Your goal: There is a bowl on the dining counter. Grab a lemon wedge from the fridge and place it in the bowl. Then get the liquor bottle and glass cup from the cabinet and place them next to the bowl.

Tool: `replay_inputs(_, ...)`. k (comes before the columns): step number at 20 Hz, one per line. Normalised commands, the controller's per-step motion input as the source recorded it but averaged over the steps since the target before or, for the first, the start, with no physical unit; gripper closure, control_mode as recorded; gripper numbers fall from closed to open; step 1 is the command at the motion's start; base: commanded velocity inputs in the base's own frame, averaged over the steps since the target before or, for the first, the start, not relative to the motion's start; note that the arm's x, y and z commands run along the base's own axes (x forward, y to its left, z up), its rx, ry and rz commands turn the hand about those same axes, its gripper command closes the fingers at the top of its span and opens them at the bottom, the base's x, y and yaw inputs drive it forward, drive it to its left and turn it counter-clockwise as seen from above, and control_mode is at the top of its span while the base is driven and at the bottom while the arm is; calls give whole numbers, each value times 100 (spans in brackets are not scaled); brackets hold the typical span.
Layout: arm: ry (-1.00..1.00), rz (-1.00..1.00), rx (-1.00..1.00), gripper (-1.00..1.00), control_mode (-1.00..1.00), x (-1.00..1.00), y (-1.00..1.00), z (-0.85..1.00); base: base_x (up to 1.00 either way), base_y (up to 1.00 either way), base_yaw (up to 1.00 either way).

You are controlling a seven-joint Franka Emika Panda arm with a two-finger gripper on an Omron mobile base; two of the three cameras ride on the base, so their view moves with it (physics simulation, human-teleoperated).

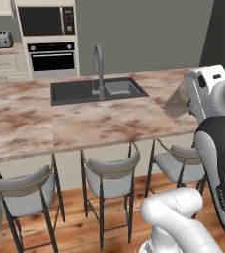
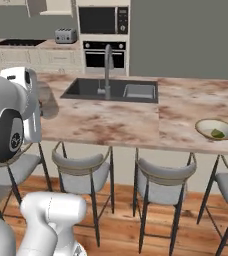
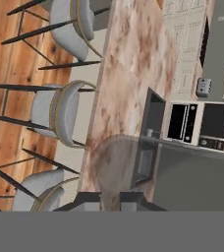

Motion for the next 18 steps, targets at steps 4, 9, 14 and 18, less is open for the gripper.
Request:
replay_inputs(4,0,0,0,100,100,0,0,0,27,-100,13)
replay_inputs(9,0,0,0,100,100,0,0,0,57,-100,14)
replay_inputs(14,0,0,0,100,100,0,0,0,69,-100,14)
replay_inputs(18,0,0,0,100,100,0,0,0,77,-81,8)
